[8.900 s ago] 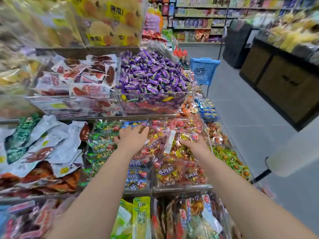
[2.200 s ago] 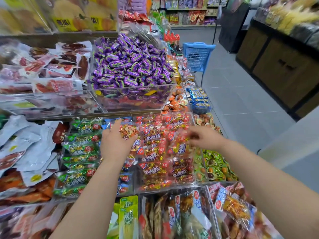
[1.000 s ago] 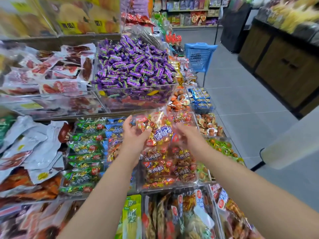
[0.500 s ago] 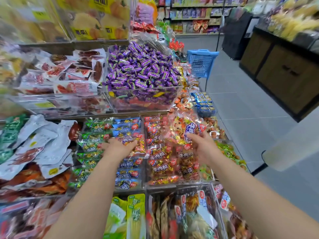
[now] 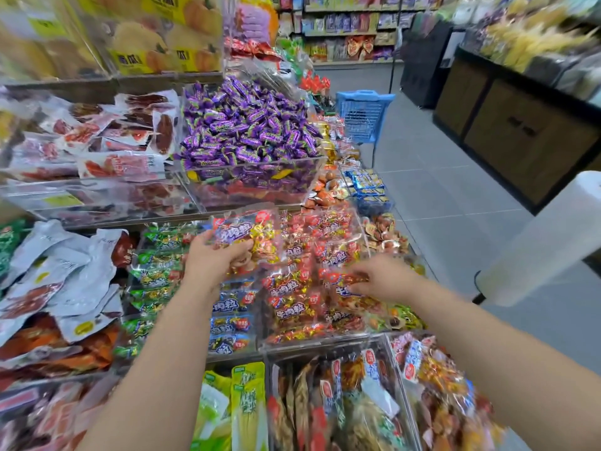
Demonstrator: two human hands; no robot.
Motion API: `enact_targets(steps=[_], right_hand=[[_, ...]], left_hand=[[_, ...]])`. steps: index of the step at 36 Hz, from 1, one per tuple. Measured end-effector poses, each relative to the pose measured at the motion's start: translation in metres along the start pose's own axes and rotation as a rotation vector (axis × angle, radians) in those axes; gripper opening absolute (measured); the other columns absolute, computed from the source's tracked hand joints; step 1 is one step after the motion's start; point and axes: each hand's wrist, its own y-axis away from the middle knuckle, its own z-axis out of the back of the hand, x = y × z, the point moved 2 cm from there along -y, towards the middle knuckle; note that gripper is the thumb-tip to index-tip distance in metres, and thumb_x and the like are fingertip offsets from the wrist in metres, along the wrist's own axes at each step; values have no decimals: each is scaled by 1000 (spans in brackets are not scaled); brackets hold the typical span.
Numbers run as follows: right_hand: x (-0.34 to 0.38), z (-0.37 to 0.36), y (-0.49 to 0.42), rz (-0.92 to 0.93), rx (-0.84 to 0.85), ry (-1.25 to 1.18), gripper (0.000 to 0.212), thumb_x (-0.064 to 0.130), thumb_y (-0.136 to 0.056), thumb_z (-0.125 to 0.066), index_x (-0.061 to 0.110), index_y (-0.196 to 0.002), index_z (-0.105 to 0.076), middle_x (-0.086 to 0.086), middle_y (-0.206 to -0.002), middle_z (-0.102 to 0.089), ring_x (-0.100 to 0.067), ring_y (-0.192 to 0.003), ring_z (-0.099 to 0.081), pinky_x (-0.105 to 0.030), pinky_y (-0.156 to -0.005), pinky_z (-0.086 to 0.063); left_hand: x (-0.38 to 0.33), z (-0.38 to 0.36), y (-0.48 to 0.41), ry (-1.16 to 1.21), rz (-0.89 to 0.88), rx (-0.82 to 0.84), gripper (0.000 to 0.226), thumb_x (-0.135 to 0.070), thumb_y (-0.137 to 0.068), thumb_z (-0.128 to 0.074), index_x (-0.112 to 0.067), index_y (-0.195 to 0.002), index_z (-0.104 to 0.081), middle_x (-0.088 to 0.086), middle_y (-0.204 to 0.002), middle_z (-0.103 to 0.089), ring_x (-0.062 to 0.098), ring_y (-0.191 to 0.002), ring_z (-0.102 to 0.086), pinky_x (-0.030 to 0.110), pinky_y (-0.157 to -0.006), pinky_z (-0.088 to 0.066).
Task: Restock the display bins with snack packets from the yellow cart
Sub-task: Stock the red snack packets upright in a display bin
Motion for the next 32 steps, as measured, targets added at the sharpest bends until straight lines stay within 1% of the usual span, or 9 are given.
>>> enact_targets(steps=[4, 7, 9, 12, 16, 21, 24, 27, 32], right_hand=[[13, 0, -16, 52, 3, 89, 40, 46, -89, -56, 32, -127, -55, 7, -125, -59, -16, -113, -54, -33, -87, -48], [16, 4, -24, 100, 39, 108, 41, 45, -89, -57, 28, -126, -57, 4, -120, -62, -18, -111, -55, -33, -85, -49], [17, 5, -24, 132, 39, 121, 41, 44, -89, -57, 28, -127, -56, 4, -120, -62, -18, -111, -55, -33, -85, -47], [18, -1, -19, 180, 55, 268, 39, 42, -90, -56, 26, -125, -56, 1, -114, -63, -20, -109, -54, -36, -90, -46], [15, -20, -11, 109, 91, 378, 41, 29, -88, -52, 18, -126, -42, -6, -105, -61, -24, -100, -55, -38, -96, -41], [14, -55, -10, 58, -8, 297, 79, 34, -82, -54, 16, -146, -12, -12, -135, -38, -33, -126, -35, -47, -111, -23], [11, -69, -18, 88, -19, 386, 95, 43, -82, -59, 20, -149, 5, -9, -131, -31, -31, -122, -31, -46, -109, -22], [2, -63, -35, 86, -90, 438, 94, 30, -84, -58, 20, -149, 10, -7, -128, -33, -29, -117, -31, -41, -105, -25], [-7, -56, -58, 62, -18, 441, 99, 46, -86, -58, 25, -147, 17, -6, -148, -16, -31, -134, -19, -47, -112, -13]], left_hand=[[4, -16, 7, 162, 49, 122, 84, -11, -64, -84, -18, -133, -36, 1, -108, -50, 5, -57, -68, 27, -52, -54], [14, -24, 13, 154, 21, 162, 77, -12, -58, -87, -22, -115, -38, 7, -116, -49, 26, -90, -70, 45, -78, -59], [21, -27, 15, 88, -22, 149, 70, -14, -54, -89, -23, -105, -42, 1, -105, -54, 14, -84, -71, 38, -74, -60], [31, -32, 16, -30, -112, 89, 65, -13, -60, -90, -24, -108, -48, -7, -91, -62, 3, -68, -69, 22, -49, -53], [42, -34, 13, -164, -221, 11, 66, -23, -60, -91, -39, -101, -42, -19, -94, -57, -5, -81, -58, 11, -58, -43], [49, -35, 11, -167, -222, -28, 72, -31, -61, -90, -42, -106, -34, -29, -95, -51, -17, -81, -56, 9, -66, -37], [54, -34, 8, -183, -209, -36, 75, -31, -60, -90, -37, -113, -36, -19, -101, -57, -4, -91, -58, 18, -75, -43], [54, -33, 9, -165, -206, -30, 75, -29, -62, -89, -40, -112, -35, -26, -98, -54, -10, -88, -56, 14, -70, -43], [48, -33, 17, -106, -212, 26, 67, -23, -70, -85, -41, -108, -32, -34, -81, -56, -36, -75, -45, 1, -56, -39]])
